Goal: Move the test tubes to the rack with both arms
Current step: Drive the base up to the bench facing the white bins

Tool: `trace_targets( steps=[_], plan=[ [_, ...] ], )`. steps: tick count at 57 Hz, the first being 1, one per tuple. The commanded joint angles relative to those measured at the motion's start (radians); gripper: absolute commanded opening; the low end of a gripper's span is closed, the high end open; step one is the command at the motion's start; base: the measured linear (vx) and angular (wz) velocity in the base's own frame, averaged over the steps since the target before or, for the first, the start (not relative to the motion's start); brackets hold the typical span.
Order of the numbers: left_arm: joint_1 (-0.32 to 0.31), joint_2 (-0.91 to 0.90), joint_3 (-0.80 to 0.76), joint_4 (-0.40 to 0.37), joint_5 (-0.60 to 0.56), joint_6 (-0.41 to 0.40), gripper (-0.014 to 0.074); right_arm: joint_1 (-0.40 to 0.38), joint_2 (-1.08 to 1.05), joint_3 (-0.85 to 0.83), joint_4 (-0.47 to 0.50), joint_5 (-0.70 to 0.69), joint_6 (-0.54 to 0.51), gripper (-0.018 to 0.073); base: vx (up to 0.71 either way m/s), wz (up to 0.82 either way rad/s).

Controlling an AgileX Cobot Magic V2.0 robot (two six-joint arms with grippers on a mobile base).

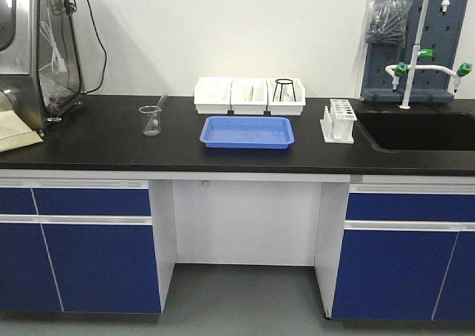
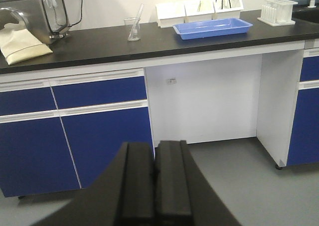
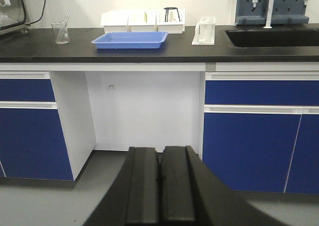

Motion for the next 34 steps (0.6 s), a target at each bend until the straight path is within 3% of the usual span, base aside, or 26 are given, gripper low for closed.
trace_targets(
  steps=[1, 34],
  plan=[
    [-0.001, -0.011, 0.026, 0.001, -0.082, -0.001, -0.002, -0.007, -0.007, 0.01, -0.002, -0.079, -0.006, -0.0008, 0.0, -0.01],
    [-0.001, -0.011, 0.026, 0.001, -0.082, -0.001, -0.002, -0.007, -0.007, 0.01, -0.002, -0.079, -0.006, -0.0008, 0.07, -0.03]
  ],
)
